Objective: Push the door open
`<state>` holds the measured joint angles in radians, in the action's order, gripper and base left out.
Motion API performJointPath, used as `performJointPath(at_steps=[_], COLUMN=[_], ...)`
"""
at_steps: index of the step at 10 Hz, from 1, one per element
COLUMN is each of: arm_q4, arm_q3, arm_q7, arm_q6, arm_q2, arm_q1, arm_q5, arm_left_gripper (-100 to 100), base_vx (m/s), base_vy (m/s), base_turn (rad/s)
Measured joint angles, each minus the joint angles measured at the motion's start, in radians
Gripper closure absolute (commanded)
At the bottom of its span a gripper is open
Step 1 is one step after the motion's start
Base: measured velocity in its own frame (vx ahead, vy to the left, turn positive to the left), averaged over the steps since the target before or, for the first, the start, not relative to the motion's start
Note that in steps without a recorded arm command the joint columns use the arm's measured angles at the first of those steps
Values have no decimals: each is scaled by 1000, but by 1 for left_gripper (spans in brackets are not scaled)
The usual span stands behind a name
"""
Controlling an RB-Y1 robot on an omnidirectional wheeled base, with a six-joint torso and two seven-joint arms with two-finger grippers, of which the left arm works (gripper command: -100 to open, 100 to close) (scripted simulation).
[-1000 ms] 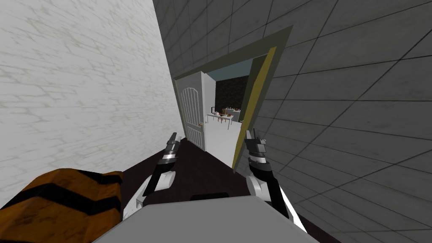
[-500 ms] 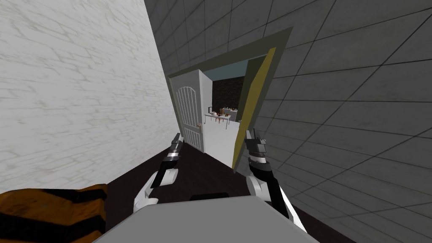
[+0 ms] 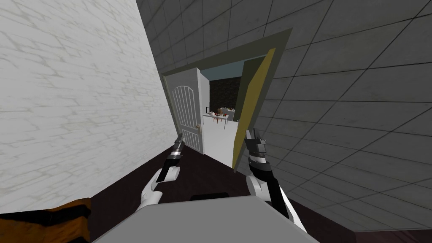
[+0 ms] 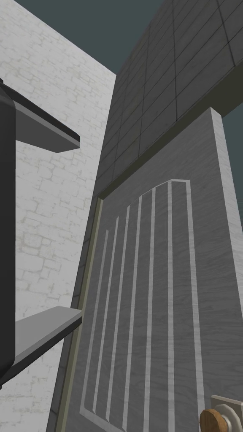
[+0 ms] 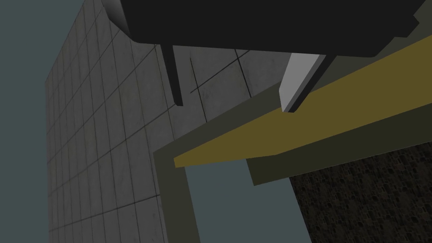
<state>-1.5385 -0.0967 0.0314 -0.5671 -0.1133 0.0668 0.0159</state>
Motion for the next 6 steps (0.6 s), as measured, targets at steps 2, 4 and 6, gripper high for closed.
performJointPath(at_steps=[2, 4, 6], arm_q4=[53, 97, 152], arm_q3=[-1, -2, -5], arm_q7=[8, 12, 20], arm_q6=[3, 6, 4], arm_q2=[-1, -1, -6], arm_q1=[-31, -58, -88], arm_q5=[4, 8, 9], arm_left_gripper=[-100, -100, -100], base_vx=[77, 32, 55], base_vy=[117, 80, 104], base_turn=[-136, -59, -150])
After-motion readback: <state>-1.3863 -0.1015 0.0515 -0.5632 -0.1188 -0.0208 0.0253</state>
